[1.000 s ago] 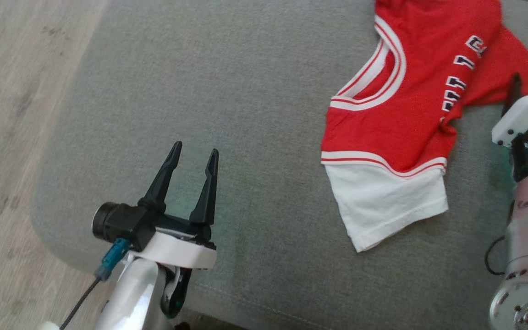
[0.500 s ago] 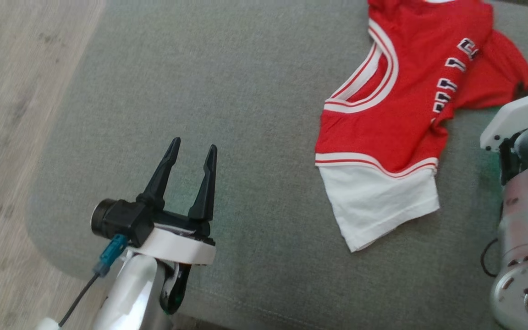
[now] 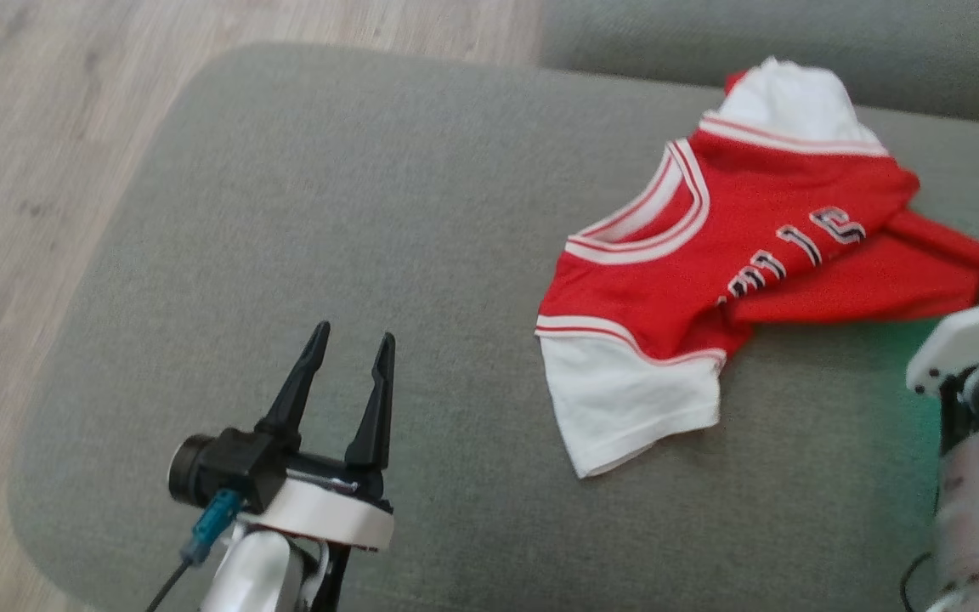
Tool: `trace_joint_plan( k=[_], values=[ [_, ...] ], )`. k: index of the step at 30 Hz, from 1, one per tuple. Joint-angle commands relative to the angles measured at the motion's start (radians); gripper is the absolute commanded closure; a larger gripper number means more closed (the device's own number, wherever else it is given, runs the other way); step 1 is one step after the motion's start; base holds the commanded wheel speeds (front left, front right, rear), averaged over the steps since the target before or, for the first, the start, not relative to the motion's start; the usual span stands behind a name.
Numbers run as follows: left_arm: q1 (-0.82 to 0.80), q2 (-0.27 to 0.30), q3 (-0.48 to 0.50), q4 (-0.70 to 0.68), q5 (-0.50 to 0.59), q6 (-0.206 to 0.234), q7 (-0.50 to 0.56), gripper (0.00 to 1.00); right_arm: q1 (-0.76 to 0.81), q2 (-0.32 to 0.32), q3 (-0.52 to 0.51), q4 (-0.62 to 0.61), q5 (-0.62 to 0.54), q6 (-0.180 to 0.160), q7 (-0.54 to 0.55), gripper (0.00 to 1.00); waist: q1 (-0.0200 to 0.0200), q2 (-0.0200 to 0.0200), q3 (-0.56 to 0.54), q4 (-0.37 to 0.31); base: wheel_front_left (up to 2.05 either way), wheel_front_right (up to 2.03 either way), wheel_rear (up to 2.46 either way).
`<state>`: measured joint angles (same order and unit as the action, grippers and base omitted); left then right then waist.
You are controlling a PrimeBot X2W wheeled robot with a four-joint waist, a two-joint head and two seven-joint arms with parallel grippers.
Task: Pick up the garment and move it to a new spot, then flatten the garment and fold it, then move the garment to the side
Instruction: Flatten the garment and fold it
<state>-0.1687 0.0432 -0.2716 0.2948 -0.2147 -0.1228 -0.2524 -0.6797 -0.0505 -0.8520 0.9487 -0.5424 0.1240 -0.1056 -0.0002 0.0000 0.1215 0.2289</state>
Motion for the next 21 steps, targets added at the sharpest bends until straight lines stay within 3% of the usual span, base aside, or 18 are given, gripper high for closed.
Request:
trace_joint_plan(
  k=[1,7,8,9,14,18,21],
  values=[
    [-0.012,0.007,0.031,-0.027,0.008,0.009,-0.009,0.00,-0.005,0.000,0.027,-0.047,0.017,0.007,-0.005,1.00,0.0002,0.0000,-0.056,-0.042,0.00,0.00,0.00],
    [0.021,0.007,0.029,-0.033,0.007,0.025,-0.009,0.00,0.082,0.000,0.094,-0.045,0.120,0.007,0.024,1.00,0.0002,0.0000,-0.101,-0.061,0.00,0.00,0.00],
    [0.024,0.007,0.030,-0.035,0.007,0.026,-0.009,0.00,0.095,0.000,0.116,-0.046,0.135,0.007,0.017,0.39,0.0002,0.0000,-0.102,-0.063,0.00,0.00,0.00],
    [0.027,0.007,0.032,-0.037,0.006,0.028,-0.009,0.00,0.104,0.000,0.138,-0.048,0.155,0.007,0.004,0.00,0.0002,0.0000,-0.102,-0.065,0.00,0.00,0.00],
    [0.028,0.007,0.031,-0.040,0.011,0.027,-0.009,0.00,0.113,0.000,0.269,-0.045,0.271,0.007,-0.085,0.00,0.0002,0.0000,-0.099,-0.069,0.00,0.00,0.00],
    [0.021,0.007,0.039,-0.038,0.017,0.024,-0.009,0.00,0.136,0.000,0.475,-0.091,0.446,0.007,-0.145,0.00,0.0002,0.0000,-0.102,-0.073,0.00,0.00,0.00],
    [0.019,0.007,0.042,-0.037,0.020,0.022,-0.009,0.00,0.214,0.000,0.644,-0.208,0.600,0.007,-0.155,0.00,0.0002,0.0000,-0.105,-0.074,0.00,0.00,0.00]
  ],
)
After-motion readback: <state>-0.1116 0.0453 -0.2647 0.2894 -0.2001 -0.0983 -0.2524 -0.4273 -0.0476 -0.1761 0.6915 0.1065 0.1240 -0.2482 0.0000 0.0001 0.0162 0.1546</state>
